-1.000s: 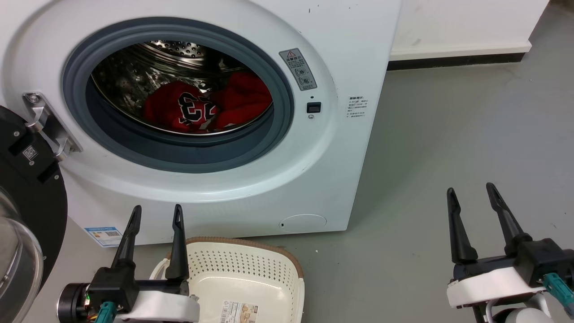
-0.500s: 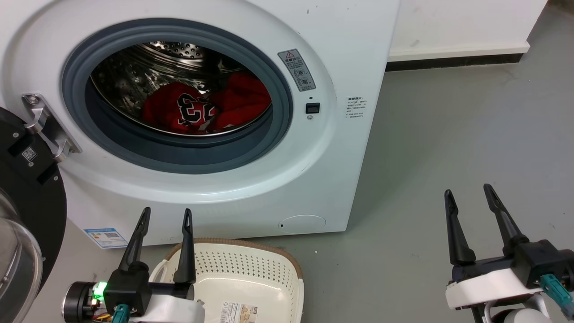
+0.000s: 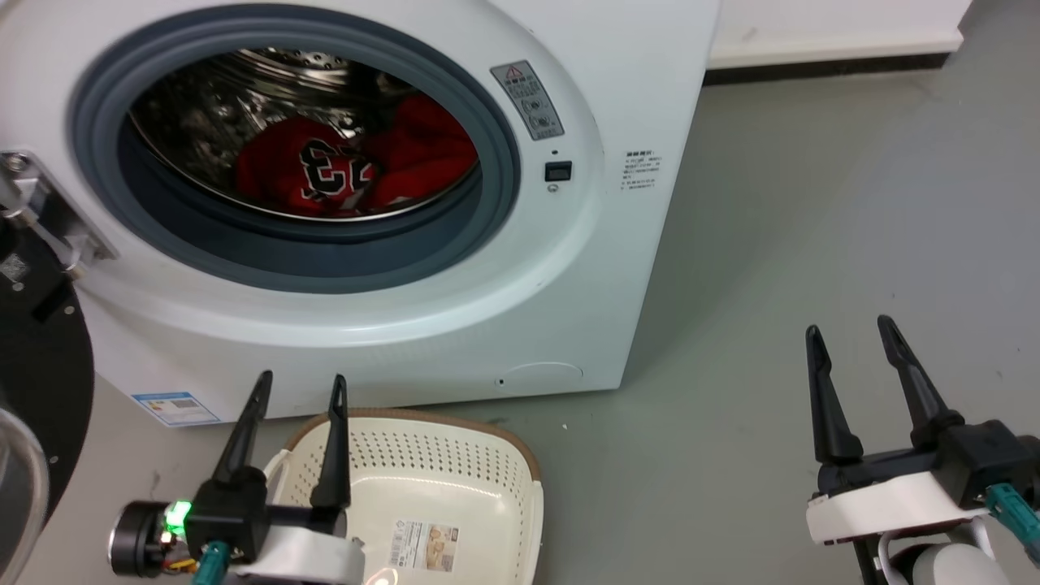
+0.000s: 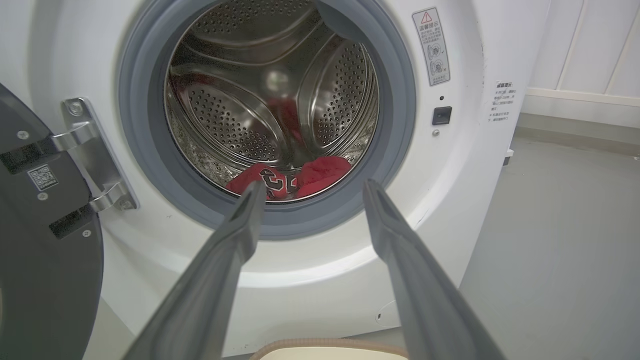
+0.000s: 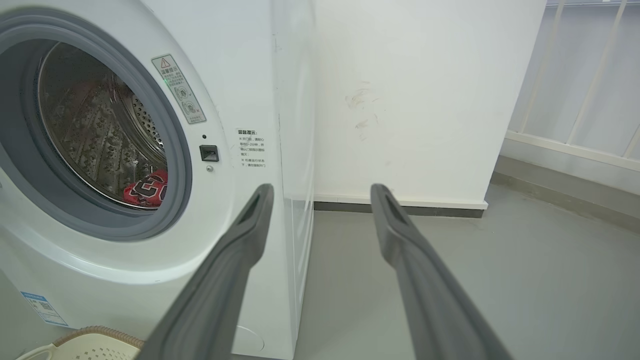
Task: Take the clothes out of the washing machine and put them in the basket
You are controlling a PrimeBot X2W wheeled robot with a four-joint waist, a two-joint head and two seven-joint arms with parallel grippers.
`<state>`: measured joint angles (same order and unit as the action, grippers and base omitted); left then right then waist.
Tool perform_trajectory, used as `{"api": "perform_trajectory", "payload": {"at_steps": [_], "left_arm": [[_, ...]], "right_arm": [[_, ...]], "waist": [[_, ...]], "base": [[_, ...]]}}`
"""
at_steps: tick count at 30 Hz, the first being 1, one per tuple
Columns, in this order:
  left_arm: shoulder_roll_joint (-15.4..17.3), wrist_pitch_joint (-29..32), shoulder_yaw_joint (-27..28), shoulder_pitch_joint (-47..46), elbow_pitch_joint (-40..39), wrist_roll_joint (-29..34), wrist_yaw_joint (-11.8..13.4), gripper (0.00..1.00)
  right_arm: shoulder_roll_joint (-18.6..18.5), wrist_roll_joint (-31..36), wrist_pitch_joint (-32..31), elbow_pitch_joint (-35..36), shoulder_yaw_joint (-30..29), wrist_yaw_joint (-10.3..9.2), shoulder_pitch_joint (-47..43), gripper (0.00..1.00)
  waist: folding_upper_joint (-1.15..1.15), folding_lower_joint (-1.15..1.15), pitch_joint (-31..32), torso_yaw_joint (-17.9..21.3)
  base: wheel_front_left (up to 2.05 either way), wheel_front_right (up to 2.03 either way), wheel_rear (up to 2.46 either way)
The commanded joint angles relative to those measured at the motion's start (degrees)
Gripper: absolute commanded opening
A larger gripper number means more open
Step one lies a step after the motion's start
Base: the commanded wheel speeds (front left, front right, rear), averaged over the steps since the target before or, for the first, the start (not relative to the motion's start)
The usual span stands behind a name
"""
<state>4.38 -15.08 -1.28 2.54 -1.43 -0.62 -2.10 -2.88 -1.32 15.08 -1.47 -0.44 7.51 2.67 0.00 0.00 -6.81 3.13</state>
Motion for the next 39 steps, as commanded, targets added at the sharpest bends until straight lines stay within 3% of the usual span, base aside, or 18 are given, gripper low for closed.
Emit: {"api": "perform_trajectory", "payload": {"at_steps": [1, 7, 12, 18, 21, 29, 36, 39], "left_arm": [[0.32, -0.14, 0.42, -1.4, 0.12, -0.13, -0.34, 1.0], [4.34, -0.14, 2.0, -6.53, 3.45, 0.02, -2.39, 1.0], [9.85, -0.14, 4.75, -15.33, 7.38, -1.57, -3.91, 1.0], [19.67, 1.05, 4.21, -31.2, 18.39, -2.2, -5.08, 1.0], [25.36, 5.3, 1.77, -40.94, 23.7, -3.54, -5.25, 1.0], [38.28, 23.26, -14.55, -65.28, 32.49, -12.06, -5.27, 1.0], [44.58, 39.76, -23.9, -82.23, 38.46, -18.41, -5.29, 1.0], [45.72, 45.57, -25.81, -87.14, 40.72, -20.56, -5.29, 1.0]], "right_arm": [[0.01, -0.29, 0.14, 0.49, 0.14, -0.04, 1.15, 1.0], [0.0, -1.38, 0.13, 1.65, 1.11, -0.05, 2.89, 1.0], [0.03, -1.59, 0.13, 3.73, 0.85, -0.04, 5.69, 1.0], [0.07, -3.07, 0.13, 6.03, 1.34, -0.04, 8.15, 1.0], [0.07, -4.02, 0.13, 6.62, 2.1, -0.04, 8.87, 1.0], [0.04, -6.55, 0.14, 8.26, 5.29, -0.04, 9.62, 1.0], [0.04, -9.06, 0.13, 9.27, 8.79, -0.04, 10.4, 1.0], [0.08, -9.79, 0.13, 10.15, 10.65, -0.04, 10.4, 1.0]], "waist": [[0.0, 0.0, -1.7, 0.99], [0.0, 0.0, -8.45, 4.05], [0.0, 0.0, -16.67, 6.78], [0.0, 0.0, -25.7, 9.66], [0.0, 0.0, -29.59, 10.87], [0.0, 0.0, -36.53, 13.85], [0.0, 0.0, -40.33, 16.45], [0.0, 0.0, -41.72, 17.14]], "base": [[0.0, 0.0, 0.0], [0.0, 0.0, 0.0], [0.0, 0.0, 0.0], [0.0, 0.0, 0.0], [0.0, 0.0, 0.0], [0.0, 0.0, 0.0], [0.0, 0.0, 0.0], [0.0, 0.0, 0.0]]}}
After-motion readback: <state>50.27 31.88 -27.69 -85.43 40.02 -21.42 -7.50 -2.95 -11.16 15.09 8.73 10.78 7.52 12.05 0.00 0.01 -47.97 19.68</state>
